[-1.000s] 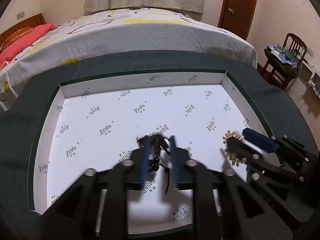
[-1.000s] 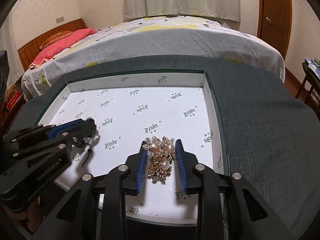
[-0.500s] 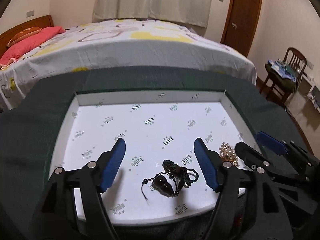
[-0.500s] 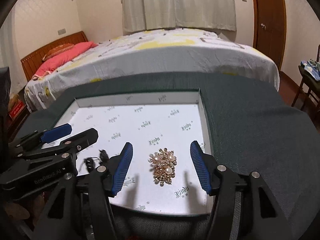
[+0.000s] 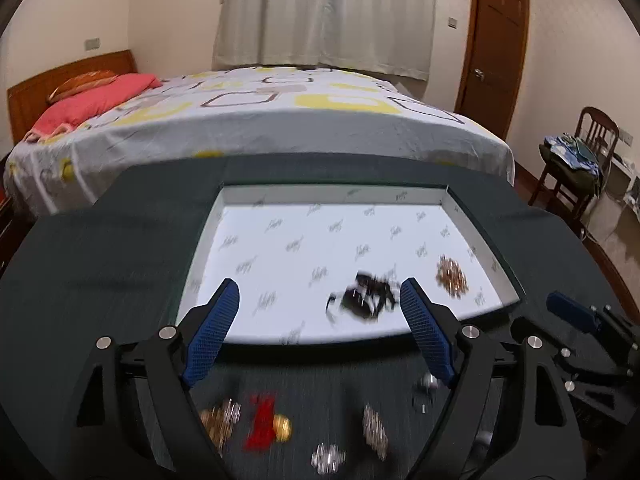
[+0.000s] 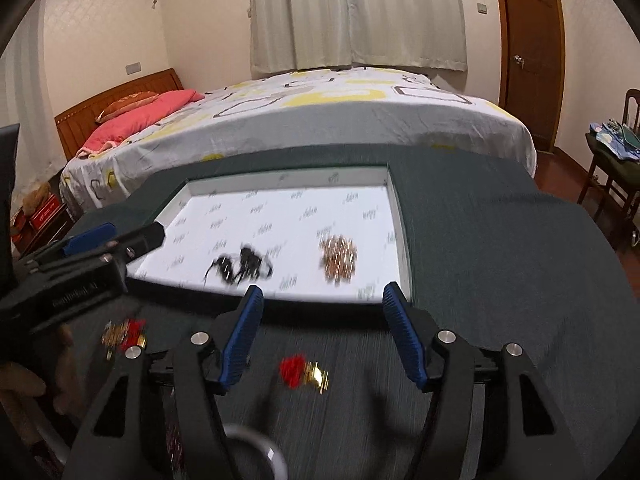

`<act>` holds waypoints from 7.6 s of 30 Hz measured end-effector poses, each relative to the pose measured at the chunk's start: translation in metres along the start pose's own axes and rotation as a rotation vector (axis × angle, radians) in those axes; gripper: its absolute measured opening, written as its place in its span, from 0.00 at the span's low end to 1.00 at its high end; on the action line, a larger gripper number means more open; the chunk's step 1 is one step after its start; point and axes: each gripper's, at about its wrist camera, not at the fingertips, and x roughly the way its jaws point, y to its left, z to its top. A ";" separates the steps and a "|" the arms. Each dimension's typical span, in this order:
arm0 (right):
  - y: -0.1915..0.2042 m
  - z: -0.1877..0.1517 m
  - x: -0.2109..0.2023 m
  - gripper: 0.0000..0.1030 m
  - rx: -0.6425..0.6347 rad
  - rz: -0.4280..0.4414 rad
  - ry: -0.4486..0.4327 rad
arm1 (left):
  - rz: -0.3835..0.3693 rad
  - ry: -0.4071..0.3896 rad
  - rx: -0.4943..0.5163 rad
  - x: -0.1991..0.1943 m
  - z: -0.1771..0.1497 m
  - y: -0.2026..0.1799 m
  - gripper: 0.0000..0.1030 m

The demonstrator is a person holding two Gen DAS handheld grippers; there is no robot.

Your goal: Organize jewelry

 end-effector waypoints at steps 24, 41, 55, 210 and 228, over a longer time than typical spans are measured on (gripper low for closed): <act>0.059 -0.083 -0.009 0.67 -0.117 0.028 0.095 | 0.183 0.069 -0.098 -0.071 -0.098 0.057 0.78; 0.033 -0.087 -0.009 0.66 -0.078 -0.003 0.143 | 0.117 0.103 -0.053 -0.066 -0.107 0.030 0.78; -0.025 -0.086 -0.029 0.66 0.009 -0.072 0.110 | -0.003 0.161 0.031 -0.043 -0.117 -0.030 0.79; 0.049 -0.031 0.033 0.49 -0.063 0.016 0.084 | 0.179 0.038 0.004 -0.046 -0.053 0.045 0.76; 0.057 -0.028 0.057 0.41 -0.106 -0.027 0.160 | 0.180 0.106 -0.019 -0.035 -0.075 0.053 0.76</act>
